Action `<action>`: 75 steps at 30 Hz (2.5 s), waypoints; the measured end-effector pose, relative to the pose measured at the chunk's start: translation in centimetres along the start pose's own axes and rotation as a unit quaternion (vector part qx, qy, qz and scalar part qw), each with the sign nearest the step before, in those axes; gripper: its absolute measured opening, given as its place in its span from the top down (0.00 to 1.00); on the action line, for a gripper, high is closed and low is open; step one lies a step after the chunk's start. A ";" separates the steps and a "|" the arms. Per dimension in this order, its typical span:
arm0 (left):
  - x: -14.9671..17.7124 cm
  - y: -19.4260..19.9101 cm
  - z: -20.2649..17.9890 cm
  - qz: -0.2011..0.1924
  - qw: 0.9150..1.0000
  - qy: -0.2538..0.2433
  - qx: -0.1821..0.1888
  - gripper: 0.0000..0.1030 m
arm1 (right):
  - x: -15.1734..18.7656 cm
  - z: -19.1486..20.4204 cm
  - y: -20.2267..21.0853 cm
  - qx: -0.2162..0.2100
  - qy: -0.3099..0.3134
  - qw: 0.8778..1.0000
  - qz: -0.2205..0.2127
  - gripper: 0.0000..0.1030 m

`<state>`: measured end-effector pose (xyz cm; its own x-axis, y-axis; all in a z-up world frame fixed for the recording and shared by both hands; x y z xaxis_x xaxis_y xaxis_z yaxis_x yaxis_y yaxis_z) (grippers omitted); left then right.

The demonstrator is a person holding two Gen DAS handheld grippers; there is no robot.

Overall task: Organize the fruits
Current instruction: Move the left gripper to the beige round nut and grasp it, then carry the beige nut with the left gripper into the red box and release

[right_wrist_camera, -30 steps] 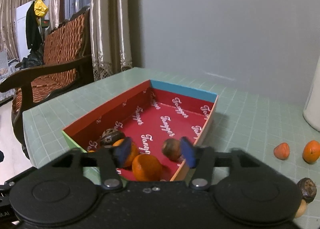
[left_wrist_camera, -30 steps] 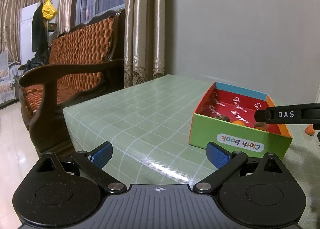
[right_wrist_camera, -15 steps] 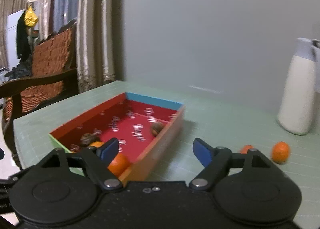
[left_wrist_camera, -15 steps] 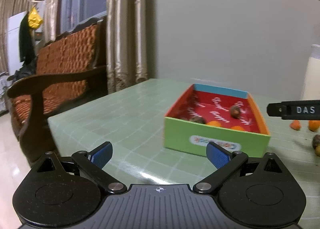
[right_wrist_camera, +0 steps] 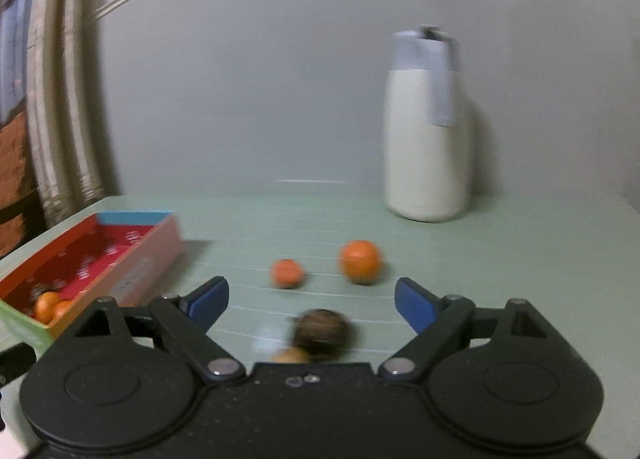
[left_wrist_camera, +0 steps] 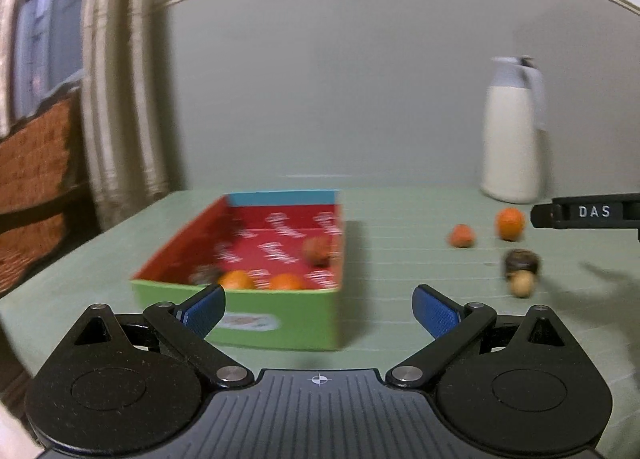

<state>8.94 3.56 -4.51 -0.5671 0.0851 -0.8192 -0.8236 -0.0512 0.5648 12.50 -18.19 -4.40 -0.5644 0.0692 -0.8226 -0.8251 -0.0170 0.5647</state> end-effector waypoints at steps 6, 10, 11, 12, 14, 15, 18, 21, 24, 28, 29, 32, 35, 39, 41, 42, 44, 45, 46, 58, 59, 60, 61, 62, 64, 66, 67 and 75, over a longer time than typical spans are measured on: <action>-0.9 -1.5 -5.3 0.012 0.998 -0.036 0.045 0.04 | 0.7 -4.1 1.2 0.033 -0.031 0.999 -0.008 0.11; -1.1 -2.8 -8.6 0.026 0.995 -0.063 0.068 0.13 | 1.1 -6.3 2.1 0.047 -0.049 0.998 -0.015 0.10; -1.1 -3.2 -9.6 0.034 0.993 -0.075 0.078 0.23 | 1.2 -6.8 2.3 0.049 -0.053 0.997 -0.015 0.10; -1.1 -3.7 -10.5 0.042 0.992 -0.083 0.087 0.26 | 1.3 -7.4 2.4 0.053 -0.058 0.997 -0.015 0.10; -1.0 -4.4 -11.9 0.052 0.990 -0.093 0.097 0.28 | 1.6 -8.2 2.7 0.057 -0.066 0.996 -0.015 0.10; -1.1 -4.9 -12.6 0.055 0.989 -0.100 0.099 0.28 | 1.7 -8.8 2.8 0.059 -0.071 0.996 -0.015 0.10; -1.3 -5.7 -14.3 0.063 0.985 -0.113 0.112 0.31 | 2.1 -10.0 3.2 0.064 -0.082 0.994 -0.016 0.10; -1.5 -6.4 -15.9 0.071 0.981 -0.126 0.127 0.40 | 2.2 -11.0 3.5 0.071 -0.089 0.993 -0.018 0.10; -1.5 -7.1 -17.0 0.079 0.979 -0.135 0.133 0.44 | 2.5 -11.8 3.7 0.074 -0.097 0.992 -0.017 0.09; -1.3 -7.9 -18.1 0.091 0.976 -0.136 0.143 0.58 | 2.6 -12.6 4.1 0.079 -0.102 0.991 -0.021 0.09; -1.3 -7.9 -18.2 0.091 0.976 -0.134 0.147 0.60 | 2.7 -12.8 4.2 0.080 -0.104 0.991 -0.022 0.09; -1.5 -8.1 -18.5 0.091 0.976 -0.133 0.146 0.68 | 2.8 -13.1 4.1 0.080 -0.108 0.991 -0.021 0.09; -1.4 -8.1 -18.5 0.090 0.976 -0.131 0.146 0.76 | 3.0 -13.3 3.9 0.079 -0.110 0.991 -0.019 0.09; -1.3 -8.0 -18.3 0.087 0.978 -0.127 0.143 0.76 | 2.9 -13.1 3.8 0.075 -0.108 0.991 -0.021 0.09; -1.3 -7.8 -18.1 0.083 0.978 -0.125 0.141 0.76 | 2.9 -13.0 3.9 0.074 -0.106 0.991 -0.021 0.09; -1.5 -7.6 -17.9 0.080 0.979 -0.124 0.140 0.76 | 2.9 -13.0 3.9 0.074 -0.105 0.992 -0.021 0.09; -1.8 -7.3 -17.5 0.074 0.981 -0.121 0.136 0.76 | 2.9 -12.8 3.8 0.072 -0.103 0.992 -0.019 0.09; -1.9 -7.2 -17.3 0.072 0.981 -0.118 0.135 0.76 | 2.8 -12.8 3.8 0.072 -0.101 0.992 -0.019 0.09; -2.1 -7.1 -17.0 0.069 0.982 -0.115 0.134 0.76 | 2.8 -12.6 3.7 0.071 -0.099 0.992 -0.018 0.09; -3.4 -6.0 -10.6 0.038 0.993 -0.066 0.088 0.76 | 2.2 -8.6 2.7 0.046 -0.065 0.997 -0.011 0.09; -3.5 -6.0 -9.8 0.036 0.994 -0.059 0.082 0.76 | 2.2 -8.1 2.6 0.044 -0.060 0.997 -0.010 0.09; -3.6 -6.1 -9.1 0.035 0.995 -0.054 0.077 0.76 | 2.1 -7.6 2.4 0.042 -0.055 0.998 -0.009 0.09; -3.7 -6.0 -8.3 0.034 0.996 -0.047 0.070 0.76 | 2.1 -7.2 2.3 0.039 -0.051 0.998 -0.008 0.09; -3.7 -6.0 -7.7 0.032 0.996 -0.042 0.065 0.76 | 2.1 -6.7 2.1 0.035 -0.047 0.998 -0.007 0.09; -3.8 -6.0 -6.0 0.028 0.998 -0.028 0.051 0.76 | 2.0 -5.7 1.8 0.030 -0.039 0.999 -0.006 0.09; -3.9 -6.0 -4.5 0.025 0.999 -0.016 0.039 0.76 | 1.9 -4.7 1.5 0.024 -0.030 0.999 -0.005 0.09; -4.0 -6.0 -3.8 0.025 0.999 -0.010 0.033 0.76 | 1.8 -4.2 1.4 0.021 -0.026 0.999 -0.005 0.09; -4.0 -6.0 1.6 0.019 0.999 0.035 -0.013 0.75 | 1.6 -0.5 0.3 -0.002 0.006 1.000 0.001 0.09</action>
<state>16.16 5.10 -4.48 -0.5957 0.0126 -0.8031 -0.8013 -0.0784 0.5931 11.35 -18.58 -5.62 -0.5662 0.0571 -0.8223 -0.8241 -0.0213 0.5660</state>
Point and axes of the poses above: each gripper's, at about its wrist camera, not at the fingertips, and y roughly against the way its jaws point, z to its left, x to its underside, the point moved 9 cm from there along -y, roughly the way its jaws point, and after that the axes turned 14 degrees about z, right-handed, at the moved point
